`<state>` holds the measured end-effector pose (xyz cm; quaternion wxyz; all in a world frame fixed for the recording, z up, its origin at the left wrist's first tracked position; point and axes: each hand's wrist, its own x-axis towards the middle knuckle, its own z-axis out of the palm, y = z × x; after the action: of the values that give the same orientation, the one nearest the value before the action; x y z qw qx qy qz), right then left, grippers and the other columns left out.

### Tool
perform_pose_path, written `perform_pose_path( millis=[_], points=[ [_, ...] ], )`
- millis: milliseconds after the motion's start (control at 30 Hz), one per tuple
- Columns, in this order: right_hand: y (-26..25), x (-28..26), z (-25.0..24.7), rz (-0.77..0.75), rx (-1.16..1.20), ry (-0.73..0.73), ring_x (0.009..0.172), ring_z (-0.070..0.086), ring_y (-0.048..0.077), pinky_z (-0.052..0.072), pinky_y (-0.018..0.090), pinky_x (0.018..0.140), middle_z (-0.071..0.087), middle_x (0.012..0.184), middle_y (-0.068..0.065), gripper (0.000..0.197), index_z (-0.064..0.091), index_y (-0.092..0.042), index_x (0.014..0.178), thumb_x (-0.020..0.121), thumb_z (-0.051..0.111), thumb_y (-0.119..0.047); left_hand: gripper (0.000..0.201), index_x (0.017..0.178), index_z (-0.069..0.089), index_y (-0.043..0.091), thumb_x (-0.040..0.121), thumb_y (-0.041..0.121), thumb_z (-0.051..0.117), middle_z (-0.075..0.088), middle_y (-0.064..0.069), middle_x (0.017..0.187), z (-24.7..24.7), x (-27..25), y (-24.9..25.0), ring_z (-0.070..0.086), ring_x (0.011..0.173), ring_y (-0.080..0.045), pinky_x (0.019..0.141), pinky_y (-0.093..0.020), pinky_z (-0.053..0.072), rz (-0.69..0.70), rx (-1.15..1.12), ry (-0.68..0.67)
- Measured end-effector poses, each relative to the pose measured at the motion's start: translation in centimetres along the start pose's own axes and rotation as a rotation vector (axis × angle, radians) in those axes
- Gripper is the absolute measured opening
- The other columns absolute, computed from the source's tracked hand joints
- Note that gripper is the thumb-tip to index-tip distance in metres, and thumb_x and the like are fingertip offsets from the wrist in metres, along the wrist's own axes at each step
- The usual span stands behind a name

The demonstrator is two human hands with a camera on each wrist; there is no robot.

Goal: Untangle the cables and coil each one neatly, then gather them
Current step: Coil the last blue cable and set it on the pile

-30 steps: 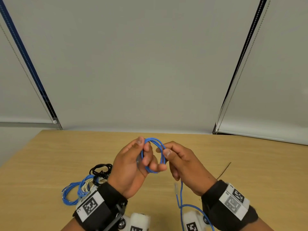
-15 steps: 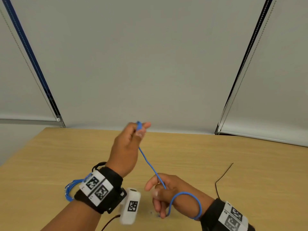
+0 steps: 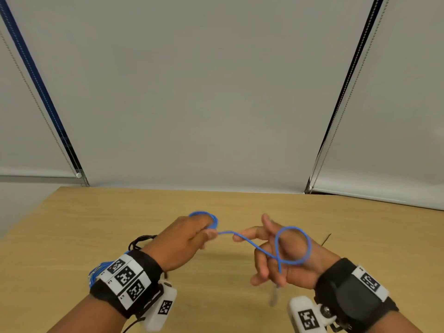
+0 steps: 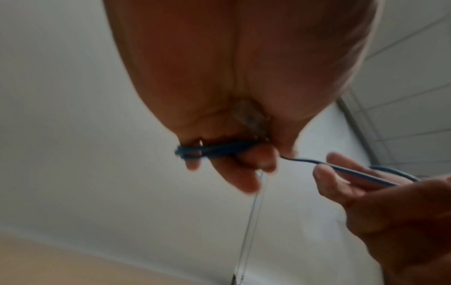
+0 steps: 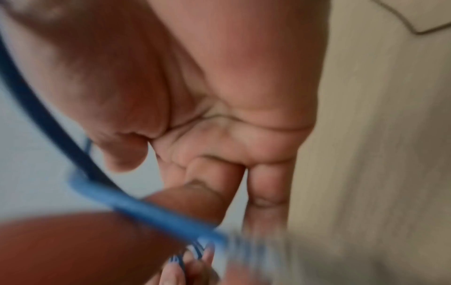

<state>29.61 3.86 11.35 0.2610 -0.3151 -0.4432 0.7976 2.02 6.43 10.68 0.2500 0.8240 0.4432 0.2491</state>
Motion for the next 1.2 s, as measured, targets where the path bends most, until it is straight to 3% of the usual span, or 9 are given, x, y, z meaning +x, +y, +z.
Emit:
perform_pose_path(
  millis=[100, 200, 367, 433, 533, 767, 867, 1000, 1200],
  points=[
    [0.5, -0.1, -2.0, -0.112, 0.247, 0.163, 0.036, 0.039, 0.011, 0.046, 0.030, 0.049, 0.050, 0.057, 0.005, 0.068, 0.058, -0.009, 0.137, 0.097, 0.047, -0.063, 0.027, 0.078, 0.042, 0.032, 0.104, 0.035, 0.044, 0.058, 0.001, 0.069, -1.0, 0.2, -2.2, 0.061, 0.067, -0.021, 0.062, -0.039, 0.047, -0.160, 0.125, 0.263],
    [0.6, -0.3, -3.8, -0.293, 0.308, 0.452, 0.041, 0.028, 0.008, 0.034, 0.025, 0.044, 0.039, 0.060, -0.002, 0.051, 0.058, -0.010, 0.136, 0.095, 0.062, -0.040, 0.029, 0.076, 0.044, 0.030, 0.105, 0.033, 0.044, 0.056, -0.001, 0.066, -1.4, 0.0, -4.5, 0.053, 0.059, -0.020, 0.054, -0.033, 0.038, -0.364, 0.157, 0.318],
    [0.0, -0.1, -3.6, -0.242, -0.104, 0.711, 0.078, 0.064, 0.014, 0.050, 0.032, 0.069, 0.072, 0.101, 0.000, 0.027, 0.064, -0.023, 0.127, 0.101, 0.056, -0.023, 0.033, 0.076, 0.051, 0.016, 0.105, 0.031, 0.043, 0.059, -0.005, 0.069, -0.2, -0.4, -5.8, 0.050, 0.061, -0.022, 0.056, -0.034, 0.038, -0.469, 0.115, 0.229],
    [-0.4, 0.1, -2.5, -0.267, -0.294, 0.802, 0.113, 0.061, 0.013, 0.050, 0.038, 0.091, 0.064, 0.127, -0.009, 0.028, 0.061, -0.033, 0.128, 0.101, 0.055, -0.037, 0.034, 0.076, 0.053, 0.013, 0.104, 0.029, 0.043, 0.057, -0.005, 0.069, 0.5, -0.1, -5.3, 0.051, 0.062, -0.024, 0.057, -0.034, 0.038, -0.496, 0.066, 0.216],
    [-1.1, 0.5, -0.9, -0.452, -0.487, 0.914, 0.123, 0.054, 0.005, 0.045, 0.036, 0.102, 0.058, 0.134, -0.015, 0.029, 0.060, -0.037, 0.129, 0.101, 0.052, -0.040, 0.033, 0.074, 0.056, 0.015, 0.103, 0.024, 0.043, 0.055, -0.002, 0.065, 1.3, 0.0, -3.9, 0.055, 0.055, -0.021, 0.057, -0.033, 0.041, -0.545, -0.127, 0.227],
    [1.7, 3.3, 2.5, -0.371, -0.988, 0.492, 0.123, 0.050, -0.013, 0.040, 0.020, 0.106, 0.057, 0.134, -0.022, 0.053, 0.046, -0.036, 0.144, 0.095, 0.067, -0.032, 0.034, 0.078, 0.055, 0.010, 0.107, 0.025, 0.045, 0.029, 0.001, 0.055, 3.3, 0.2, 1.5, 0.037, 0.045, -0.016, 0.079, -0.057, 0.060, -0.547, -1.066, 0.099],
    [1.2, 3.5, 2.3, -0.438, -0.812, 0.591, 0.083, 0.067, -0.001, 0.052, 0.030, 0.086, 0.071, 0.090, -0.009, 0.013, 0.067, -0.028, 0.109, 0.099, 0.062, -0.022, 0.032, 0.079, 0.059, 0.010, 0.105, 0.026, 0.050, 0.027, -0.001, 0.059, 2.8, 0.0, 2.8, 0.030, 0.045, -0.014, 0.070, -0.049, 0.061, -0.511, -1.254, 0.039],
    [-0.5, 3.4, 1.5, -0.511, -0.689, 0.603, 0.058, 0.058, 0.010, 0.057, 0.037, 0.065, 0.058, 0.066, -0.008, 0.008, 0.070, -0.027, 0.087, 0.094, 0.069, -0.023, 0.030, 0.086, 0.064, 0.007, 0.101, 0.031, 0.056, 0.029, 0.000, 0.057, 2.5, -0.7, 3.8, 0.025, 0.043, -0.011, 0.062, -0.038, 0.056, -0.393, -1.302, -0.093],
    [0.9, 3.2, 1.3, -0.390, -0.564, 0.461, 0.048, 0.051, 0.016, 0.049, 0.033, 0.052, 0.057, 0.066, -0.001, 0.019, 0.074, -0.030, 0.097, 0.102, 0.056, -0.031, 0.031, 0.082, 0.058, 0.009, 0.102, 0.033, 0.052, 0.056, -0.008, 0.061, 1.6, -0.4, 4.2, 0.061, 0.055, -0.024, 0.069, -0.044, 0.058, -0.144, -1.598, 0.002]
  ],
)
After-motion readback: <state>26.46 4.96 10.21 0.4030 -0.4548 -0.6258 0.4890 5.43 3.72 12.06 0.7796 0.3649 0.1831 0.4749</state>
